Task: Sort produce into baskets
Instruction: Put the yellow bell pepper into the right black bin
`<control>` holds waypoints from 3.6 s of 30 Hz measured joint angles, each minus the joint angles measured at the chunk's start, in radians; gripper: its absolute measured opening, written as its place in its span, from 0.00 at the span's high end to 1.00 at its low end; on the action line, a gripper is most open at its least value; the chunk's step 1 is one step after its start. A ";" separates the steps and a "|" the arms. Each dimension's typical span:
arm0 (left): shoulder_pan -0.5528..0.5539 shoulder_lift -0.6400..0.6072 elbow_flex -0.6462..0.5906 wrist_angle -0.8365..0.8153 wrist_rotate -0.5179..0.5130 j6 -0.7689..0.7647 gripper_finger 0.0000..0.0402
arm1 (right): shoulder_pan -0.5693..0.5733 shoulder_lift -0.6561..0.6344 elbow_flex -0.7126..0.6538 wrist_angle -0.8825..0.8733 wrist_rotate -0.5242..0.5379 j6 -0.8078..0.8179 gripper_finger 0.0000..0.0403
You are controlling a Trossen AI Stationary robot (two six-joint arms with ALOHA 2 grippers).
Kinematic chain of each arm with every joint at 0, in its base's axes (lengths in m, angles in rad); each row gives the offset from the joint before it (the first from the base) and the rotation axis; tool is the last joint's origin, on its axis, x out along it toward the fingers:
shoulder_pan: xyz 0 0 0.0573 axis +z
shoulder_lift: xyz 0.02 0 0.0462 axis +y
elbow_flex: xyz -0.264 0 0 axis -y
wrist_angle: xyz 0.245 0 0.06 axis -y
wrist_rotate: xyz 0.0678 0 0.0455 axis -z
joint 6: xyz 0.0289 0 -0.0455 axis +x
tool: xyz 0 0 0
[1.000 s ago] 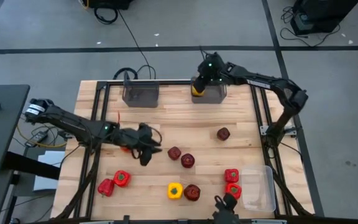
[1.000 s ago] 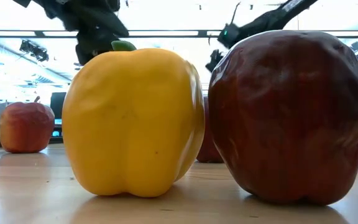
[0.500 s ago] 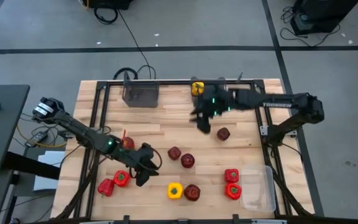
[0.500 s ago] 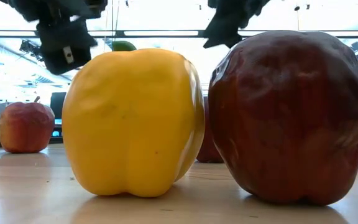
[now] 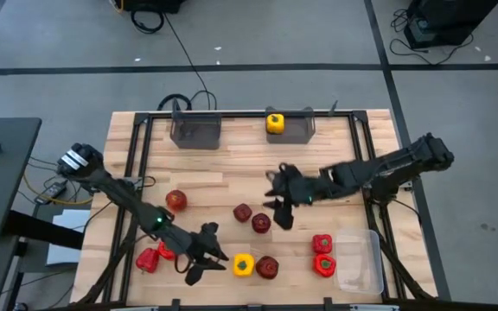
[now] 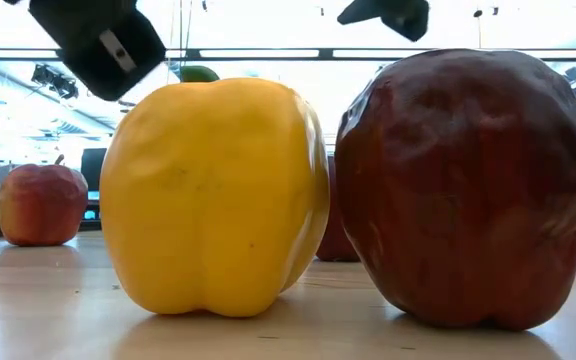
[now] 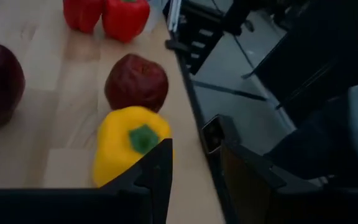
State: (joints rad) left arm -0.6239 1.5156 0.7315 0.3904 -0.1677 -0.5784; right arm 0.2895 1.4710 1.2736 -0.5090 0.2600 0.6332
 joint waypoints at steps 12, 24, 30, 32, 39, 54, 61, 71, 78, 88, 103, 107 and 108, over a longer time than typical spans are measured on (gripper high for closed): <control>0.000 0.115 -0.001 -0.026 -0.049 0.129 0.65 | 0.237 0.157 0.000 0.086 0.083 0.217 0.58; -0.001 0.127 0.000 -0.017 -0.019 0.074 0.61 | 0.205 0.403 0.131 0.322 -0.209 -0.100 0.35; -0.012 0.135 0.000 -0.018 -0.016 0.093 0.49 | 0.175 0.502 0.290 0.125 -0.216 -0.237 0.16; -0.013 0.137 0.000 -0.015 -0.038 0.091 0.44 | 0.170 0.533 0.328 0.083 -0.218 -0.240 0.13; -0.013 0.179 0.000 0.003 -0.057 0.004 0.30 | 0.175 0.593 0.390 0.009 -0.205 -0.219 0.11; -0.012 0.312 0.000 0.175 -0.056 -0.003 0.24 | 0.201 0.595 0.392 -0.046 -0.115 -0.180 0.12; -0.012 0.325 0.000 0.177 -0.058 -0.008 0.24 | 0.207 0.605 0.391 0.070 -0.136 -0.126 0.12; -0.011 0.325 0.000 0.174 -0.060 -0.059 0.24 | 0.181 0.605 0.392 0.006 -0.169 -0.096 0.08; -0.011 0.325 0.000 0.175 -0.060 -0.062 0.24 | 0.205 0.605 0.484 -0.199 -0.066 -0.160 0.03; -0.010 0.325 0.000 0.174 -0.063 -0.058 0.24 | 0.232 0.605 0.512 -0.221 0.054 -0.120 0.02; -0.009 0.324 0.000 0.167 -0.075 -0.033 0.24 | 0.228 0.606 0.489 -0.182 -0.048 -0.126 0.02; -0.009 0.324 0.000 0.166 -0.078 -0.032 0.24 | 0.227 0.606 0.489 -0.164 -0.023 -0.163 0.02; -0.009 0.324 0.000 0.166 -0.079 -0.032 0.24 | 0.231 0.606 0.489 -0.166 -0.012 -0.173 0.02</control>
State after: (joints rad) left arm -0.6331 1.8397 0.7315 0.5564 -0.2466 -0.6106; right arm 0.5201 2.0769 1.7630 -0.6747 0.2484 0.4599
